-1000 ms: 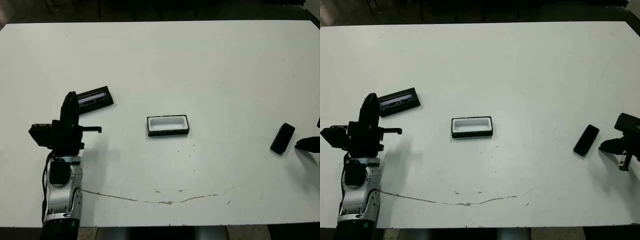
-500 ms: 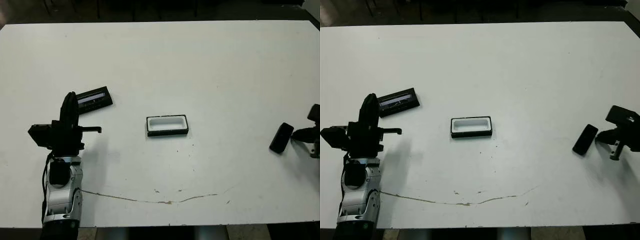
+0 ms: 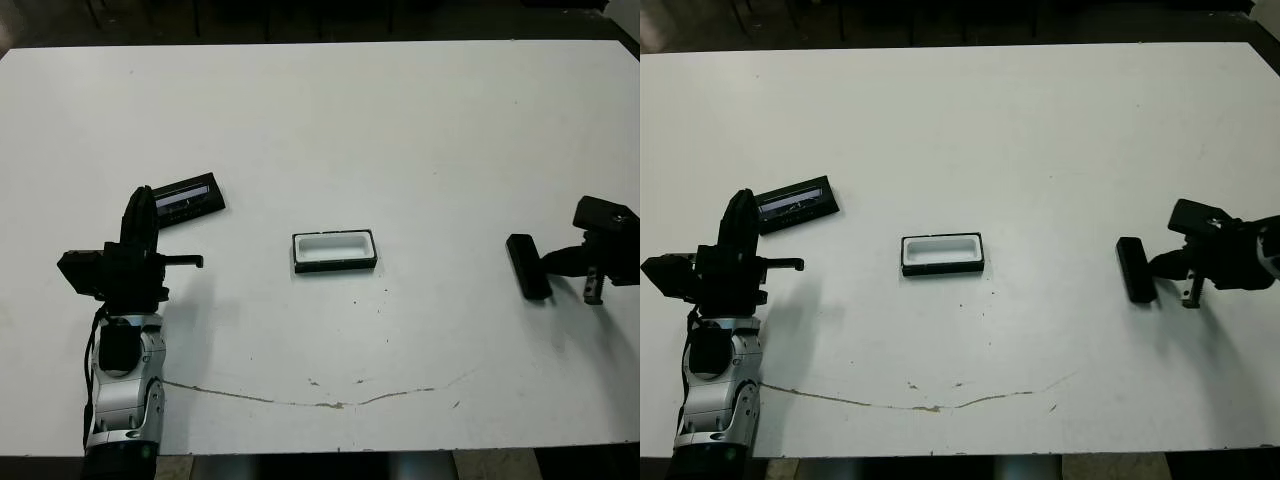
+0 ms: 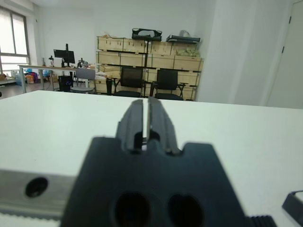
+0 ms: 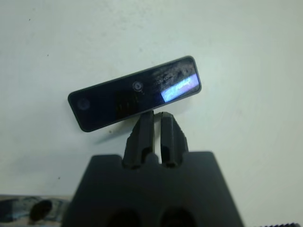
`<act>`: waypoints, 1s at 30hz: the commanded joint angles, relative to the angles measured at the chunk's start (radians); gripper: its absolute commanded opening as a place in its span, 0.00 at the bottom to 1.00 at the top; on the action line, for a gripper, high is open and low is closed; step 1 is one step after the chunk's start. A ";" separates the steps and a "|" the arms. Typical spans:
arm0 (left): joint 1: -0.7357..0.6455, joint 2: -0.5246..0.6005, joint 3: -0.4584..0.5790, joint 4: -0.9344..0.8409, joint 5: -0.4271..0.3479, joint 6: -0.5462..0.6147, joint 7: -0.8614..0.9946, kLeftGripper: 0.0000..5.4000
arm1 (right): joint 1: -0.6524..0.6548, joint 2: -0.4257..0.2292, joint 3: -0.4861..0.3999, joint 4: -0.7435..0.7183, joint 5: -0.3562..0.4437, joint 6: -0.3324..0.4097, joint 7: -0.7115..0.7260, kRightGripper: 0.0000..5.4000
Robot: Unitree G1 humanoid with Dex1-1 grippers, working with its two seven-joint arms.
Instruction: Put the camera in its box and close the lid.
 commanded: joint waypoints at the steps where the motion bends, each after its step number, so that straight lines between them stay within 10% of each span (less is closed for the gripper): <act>1: 0.018 0.001 0.002 0.011 -0.005 0.012 0.000 0.00 | 0.037 0.048 0.063 -0.002 -0.020 0.039 0.025 0.00; 8: 0.022 -0.004 -0.001 0.003 -0.008 0.019 0.003 0.00 | 0.027 0.063 0.089 -0.048 -0.032 0.036 0.021 0.00; 16: 0.025 -0.009 -0.004 0.001 -0.003 0.019 0.009 0.00 | -0.018 0.057 0.149 -0.325 -0.053 0.286 0.051 0.00; 23: 0.030 -0.011 -0.005 0.002 -0.012 0.014 0.004 0.00 | -0.036 0.159 0.189 -0.081 -0.097 0.062 -0.061 0.00; 30: 0.030 -0.007 -0.004 0.011 -0.017 0.005 -0.006 0.00 | -0.055 0.198 0.191 -0.020 -0.110 0.000 -0.084 0.00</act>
